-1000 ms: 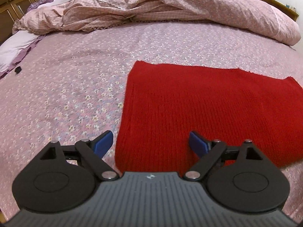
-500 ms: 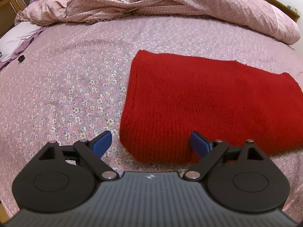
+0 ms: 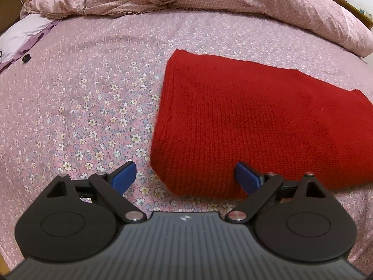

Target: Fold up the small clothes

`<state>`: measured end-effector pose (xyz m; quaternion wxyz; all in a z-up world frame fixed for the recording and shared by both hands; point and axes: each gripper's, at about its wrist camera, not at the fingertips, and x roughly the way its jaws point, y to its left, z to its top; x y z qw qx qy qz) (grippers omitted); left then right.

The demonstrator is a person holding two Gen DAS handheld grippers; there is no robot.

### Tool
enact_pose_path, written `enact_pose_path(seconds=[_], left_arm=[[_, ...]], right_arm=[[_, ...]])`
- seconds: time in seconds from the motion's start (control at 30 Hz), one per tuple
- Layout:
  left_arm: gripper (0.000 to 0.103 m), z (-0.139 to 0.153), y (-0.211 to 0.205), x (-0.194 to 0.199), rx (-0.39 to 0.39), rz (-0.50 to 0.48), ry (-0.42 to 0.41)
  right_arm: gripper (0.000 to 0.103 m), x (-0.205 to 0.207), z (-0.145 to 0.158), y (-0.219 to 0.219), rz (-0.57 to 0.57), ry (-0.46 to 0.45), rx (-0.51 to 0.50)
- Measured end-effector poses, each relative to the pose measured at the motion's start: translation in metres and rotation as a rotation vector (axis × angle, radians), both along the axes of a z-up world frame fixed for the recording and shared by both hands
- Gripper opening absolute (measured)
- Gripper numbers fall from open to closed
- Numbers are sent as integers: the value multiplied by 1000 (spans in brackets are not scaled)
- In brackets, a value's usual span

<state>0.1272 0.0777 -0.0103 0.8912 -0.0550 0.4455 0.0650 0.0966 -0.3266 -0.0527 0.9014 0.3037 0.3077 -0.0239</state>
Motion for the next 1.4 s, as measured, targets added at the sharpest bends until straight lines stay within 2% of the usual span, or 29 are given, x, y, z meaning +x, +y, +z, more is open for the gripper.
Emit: enact_pose_path(seconds=[0.47, 0.7, 1.23, 1.33, 1.4], left_arm=[[95, -3, 4, 0, -23, 12, 6], [95, -3, 5, 1, -23, 9, 6], [97, -9, 7, 4, -42, 21, 16], [97, -11, 8, 5, -45, 26, 21], [97, -11, 9, 6, -51, 28, 23]], right_arm=[[76, -7, -7, -18, 20, -20, 92], [79, -14, -3, -8, 21, -4, 156], [78, 2, -22, -13, -132, -85, 364], [76, -3, -27, -18, -154, -101, 394], [71, -7, -31, -22, -172, -106, 412]])
